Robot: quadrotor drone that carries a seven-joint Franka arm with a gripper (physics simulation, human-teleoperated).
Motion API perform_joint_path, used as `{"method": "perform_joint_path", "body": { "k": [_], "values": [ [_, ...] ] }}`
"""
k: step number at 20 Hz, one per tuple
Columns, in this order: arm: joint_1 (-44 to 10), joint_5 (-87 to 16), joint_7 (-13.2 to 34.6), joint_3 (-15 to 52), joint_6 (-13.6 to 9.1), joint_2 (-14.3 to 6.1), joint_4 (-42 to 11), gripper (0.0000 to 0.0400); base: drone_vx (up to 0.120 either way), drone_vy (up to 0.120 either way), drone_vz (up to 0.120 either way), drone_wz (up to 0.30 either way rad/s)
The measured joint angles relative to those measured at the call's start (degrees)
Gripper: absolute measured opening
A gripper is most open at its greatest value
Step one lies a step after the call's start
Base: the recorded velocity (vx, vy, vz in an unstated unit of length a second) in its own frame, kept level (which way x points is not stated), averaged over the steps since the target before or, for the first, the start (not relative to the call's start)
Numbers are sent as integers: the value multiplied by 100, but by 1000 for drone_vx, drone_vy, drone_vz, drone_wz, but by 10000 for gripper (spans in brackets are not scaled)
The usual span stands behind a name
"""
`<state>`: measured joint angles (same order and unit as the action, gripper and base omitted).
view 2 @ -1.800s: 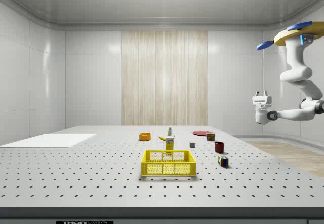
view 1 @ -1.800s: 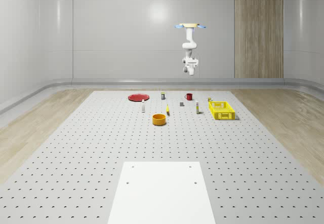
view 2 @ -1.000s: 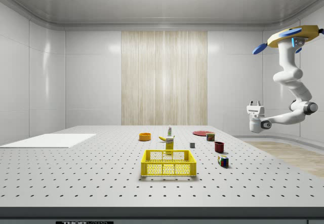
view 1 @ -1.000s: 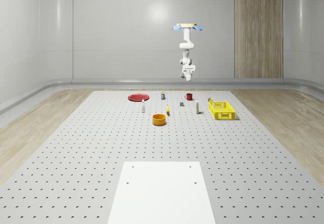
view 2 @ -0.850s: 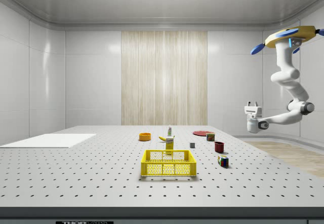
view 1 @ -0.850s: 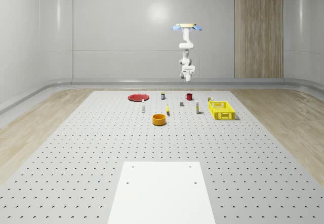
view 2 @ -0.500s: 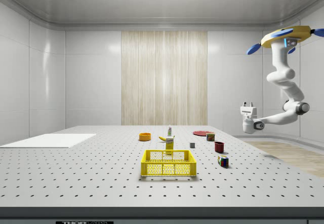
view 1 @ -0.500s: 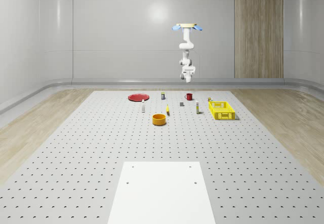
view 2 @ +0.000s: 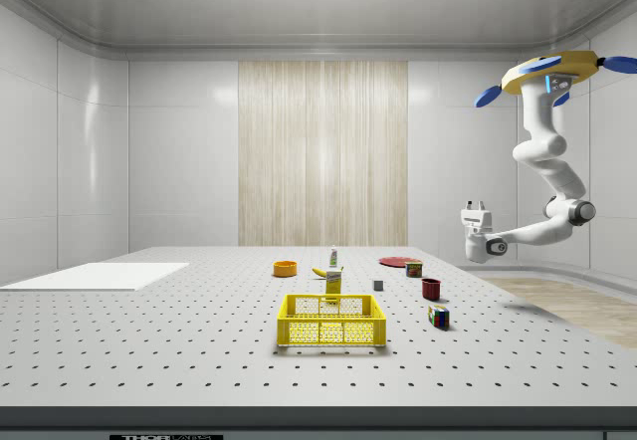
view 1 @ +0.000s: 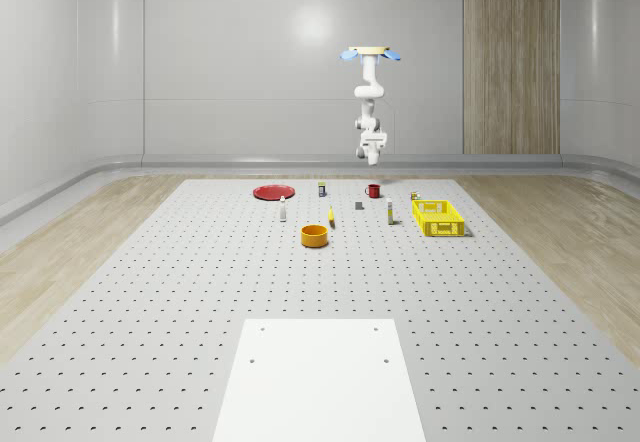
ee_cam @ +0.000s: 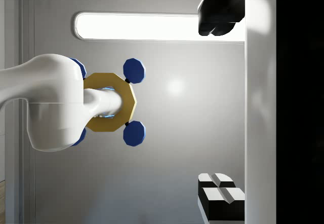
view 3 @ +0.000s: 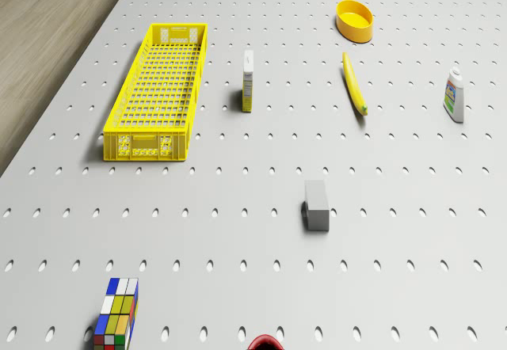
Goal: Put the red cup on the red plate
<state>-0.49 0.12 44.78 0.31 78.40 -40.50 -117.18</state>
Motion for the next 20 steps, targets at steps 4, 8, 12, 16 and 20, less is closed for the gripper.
{"method": "perform_joint_path", "body": {
  "k": [4,8,12,16,20],
  "values": [
    [-3,-5,0,5,17,-12,-11,400,100,0,0,0],
    [-7,-17,1,15,34,-23,-22,400,120,0,0,0],
    [-13,-40,3,32,51,-35,-34,400,120,0,0,0],
    [-24,-87,9,66,68,-48,-46,400,120,0,0,0],
    [-45,-179,21,132,86,-60,-60,400,120,0,0,0]
  ]
}}
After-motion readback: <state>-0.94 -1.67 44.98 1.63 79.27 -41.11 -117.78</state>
